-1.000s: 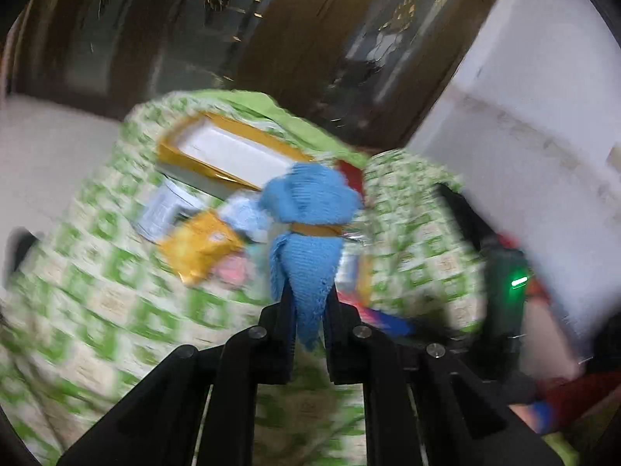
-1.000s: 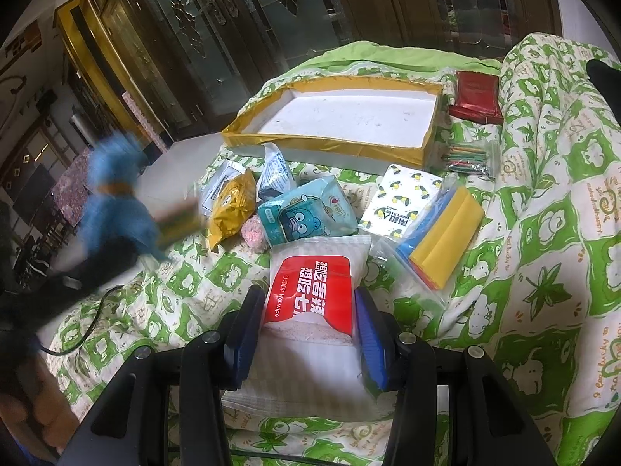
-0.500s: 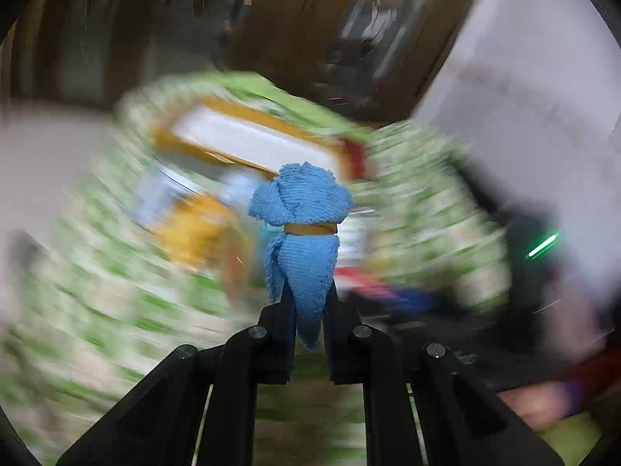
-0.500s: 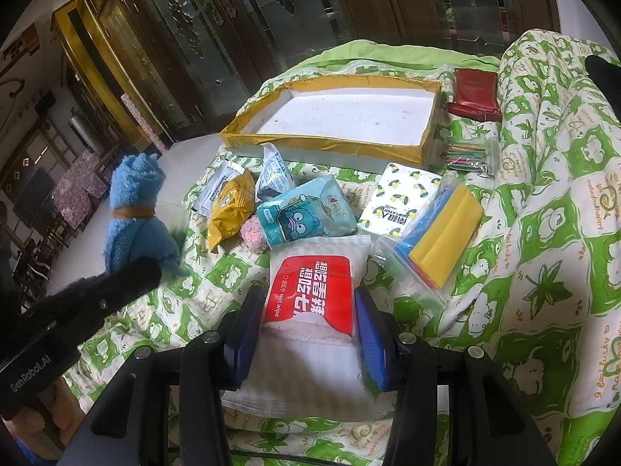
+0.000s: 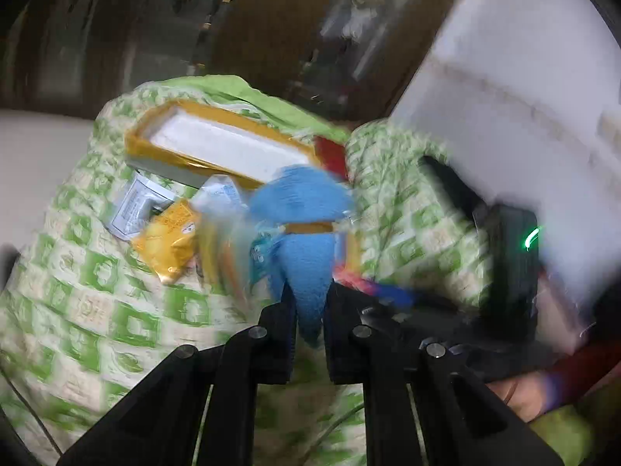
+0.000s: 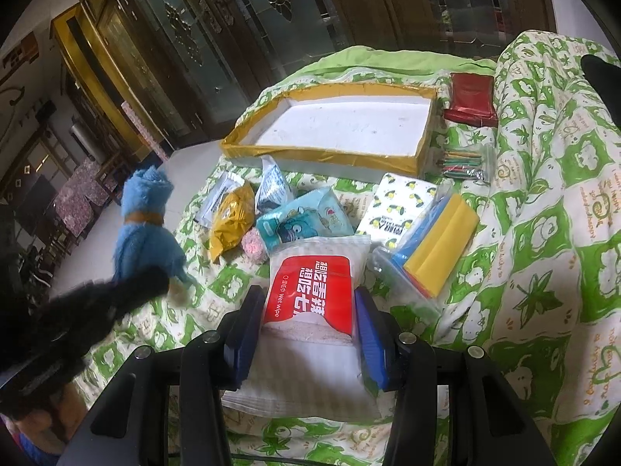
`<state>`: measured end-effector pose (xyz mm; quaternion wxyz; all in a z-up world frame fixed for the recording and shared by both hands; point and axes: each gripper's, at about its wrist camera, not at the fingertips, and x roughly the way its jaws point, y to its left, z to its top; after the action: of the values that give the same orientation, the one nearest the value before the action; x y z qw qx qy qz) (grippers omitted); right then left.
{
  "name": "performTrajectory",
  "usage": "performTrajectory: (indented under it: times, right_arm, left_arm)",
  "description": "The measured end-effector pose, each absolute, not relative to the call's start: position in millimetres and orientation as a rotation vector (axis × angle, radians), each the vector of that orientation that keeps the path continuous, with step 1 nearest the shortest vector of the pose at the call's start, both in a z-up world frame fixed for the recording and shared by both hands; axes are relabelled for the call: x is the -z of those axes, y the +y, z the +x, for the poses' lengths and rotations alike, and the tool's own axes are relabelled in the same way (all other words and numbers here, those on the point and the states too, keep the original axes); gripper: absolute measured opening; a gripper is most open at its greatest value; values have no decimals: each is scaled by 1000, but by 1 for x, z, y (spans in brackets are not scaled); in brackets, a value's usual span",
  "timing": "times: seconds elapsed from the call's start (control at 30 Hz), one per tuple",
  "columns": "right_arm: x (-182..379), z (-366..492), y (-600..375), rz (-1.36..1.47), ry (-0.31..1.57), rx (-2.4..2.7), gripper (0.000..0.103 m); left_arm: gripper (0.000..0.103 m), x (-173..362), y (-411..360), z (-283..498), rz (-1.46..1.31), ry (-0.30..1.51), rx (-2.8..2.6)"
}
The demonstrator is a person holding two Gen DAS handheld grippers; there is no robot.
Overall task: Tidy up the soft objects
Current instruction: 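Lift the blue doll with the left tool and carry it toward the foam box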
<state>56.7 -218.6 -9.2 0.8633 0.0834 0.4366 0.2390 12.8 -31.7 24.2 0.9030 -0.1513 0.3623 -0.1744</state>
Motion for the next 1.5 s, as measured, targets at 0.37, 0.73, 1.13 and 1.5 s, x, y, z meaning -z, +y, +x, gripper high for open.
performTrajectory:
  times: [0.37, 0.73, 1.13, 1.5]
  right_arm:
    - [0, 63, -223, 192, 894, -493, 51]
    - [-22, 85, -239, 197, 861, -510, 51]
    - [27, 88, -196, 132, 1114, -705, 51]
    - [54, 92, -181, 79, 1210, -652, 47]
  left_arm:
    - [11, -16, -32, 22, -312, 844, 510]
    - [11, 45, -46, 20, -93, 1164, 544]
    - [12, 39, -19, 24, -159, 1149, 535]
    - [11, -18, 40, 14, -284, 944, 410]
